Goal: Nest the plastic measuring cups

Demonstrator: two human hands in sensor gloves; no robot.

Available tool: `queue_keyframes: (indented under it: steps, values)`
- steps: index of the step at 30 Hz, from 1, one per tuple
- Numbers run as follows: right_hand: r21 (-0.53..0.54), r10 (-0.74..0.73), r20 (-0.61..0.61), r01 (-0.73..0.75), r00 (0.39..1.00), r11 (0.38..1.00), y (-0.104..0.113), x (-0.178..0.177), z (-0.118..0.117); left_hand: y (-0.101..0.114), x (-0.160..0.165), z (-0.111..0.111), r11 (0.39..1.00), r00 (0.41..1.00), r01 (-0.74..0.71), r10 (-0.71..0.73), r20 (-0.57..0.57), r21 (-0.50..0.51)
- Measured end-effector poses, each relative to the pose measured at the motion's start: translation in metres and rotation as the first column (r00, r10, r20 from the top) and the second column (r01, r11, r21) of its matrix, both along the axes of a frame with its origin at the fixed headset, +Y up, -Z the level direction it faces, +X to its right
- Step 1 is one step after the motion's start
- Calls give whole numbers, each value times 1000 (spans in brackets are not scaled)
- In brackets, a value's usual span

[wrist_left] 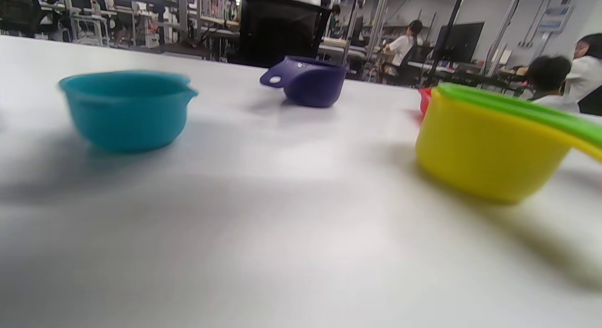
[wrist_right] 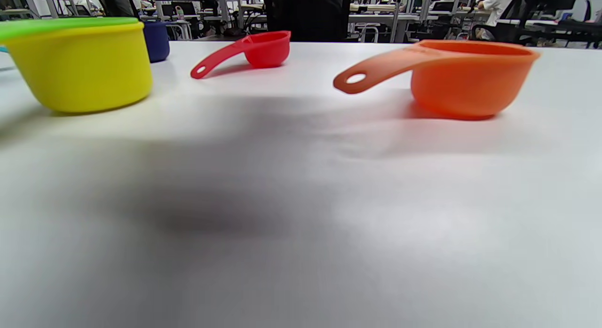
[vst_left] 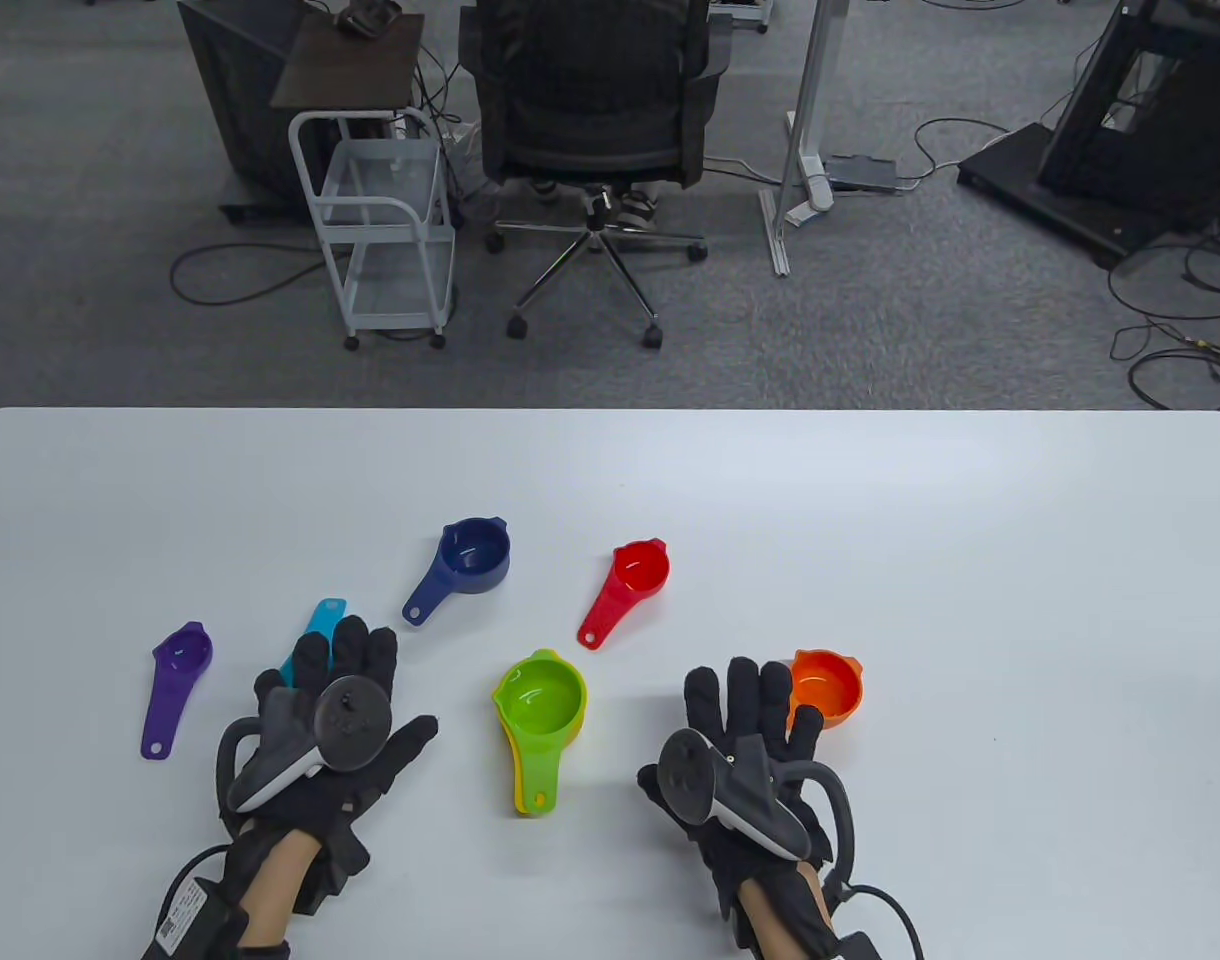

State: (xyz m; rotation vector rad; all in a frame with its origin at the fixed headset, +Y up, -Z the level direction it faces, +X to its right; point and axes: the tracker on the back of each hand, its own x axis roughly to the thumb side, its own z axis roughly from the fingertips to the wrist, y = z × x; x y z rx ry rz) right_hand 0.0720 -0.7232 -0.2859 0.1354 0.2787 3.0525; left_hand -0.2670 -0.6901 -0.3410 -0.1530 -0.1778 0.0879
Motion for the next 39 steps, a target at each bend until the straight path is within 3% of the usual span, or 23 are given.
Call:
queue_keyframes:
  steps: [7, 12, 16, 18, 21, 25, 28, 31, 34, 36, 39]
  values:
    - [-11, -38, 8, 38, 999, 999, 0, 5, -2, 11, 21, -69, 1000, 1000, 2, -2, -11, 19]
    - [-35, -27, 22, 27, 999, 999, -3, 8, -5, 8, 51, -120, 993, 993, 118, -118, 15, -18]
    - [-66, -43, 29, 45, 999, 997, -7, 11, -8, -3, 68, -161, 981, 993, 121, -120, 17, -150]
    - [-70, -45, 30, 47, 999, 996, -7, 12, -8, -11, 73, -174, 975, 997, 73, -69, 27, -208]
    - [-64, -54, 28, 56, 998, 996, -7, 13, -7, -28, 82, -187, 948, 989, 149, -141, 47, -280]
    - [-79, -57, 32, 59, 998, 995, -9, 14, -6, -33, 87, -191, 964, 983, 185, -179, 50, -189]
    - [-86, -60, 38, 63, 997, 994, -9, 14, -6, -30, 84, -189, 958, 986, 164, -155, 57, -237]
    - [-78, -68, 45, 71, 997, 994, -8, 16, -6, -15, 80, -179, 976, 990, 139, -131, 55, -169]
    - [-77, -73, 49, 77, 996, 994, -7, 17, -7, 14, 81, -155, 991, 995, 90, -84, 62, -104]
    - [-75, -75, 50, 78, 996, 994, -6, 17, -7, 33, 86, -126, 998, 999, 19, -17, 48, -54]
    - [-60, -80, 42, 82, 996, 995, -2, 16, -5, 42, 100, -83, 999, 997, -42, 44, 60, -28]
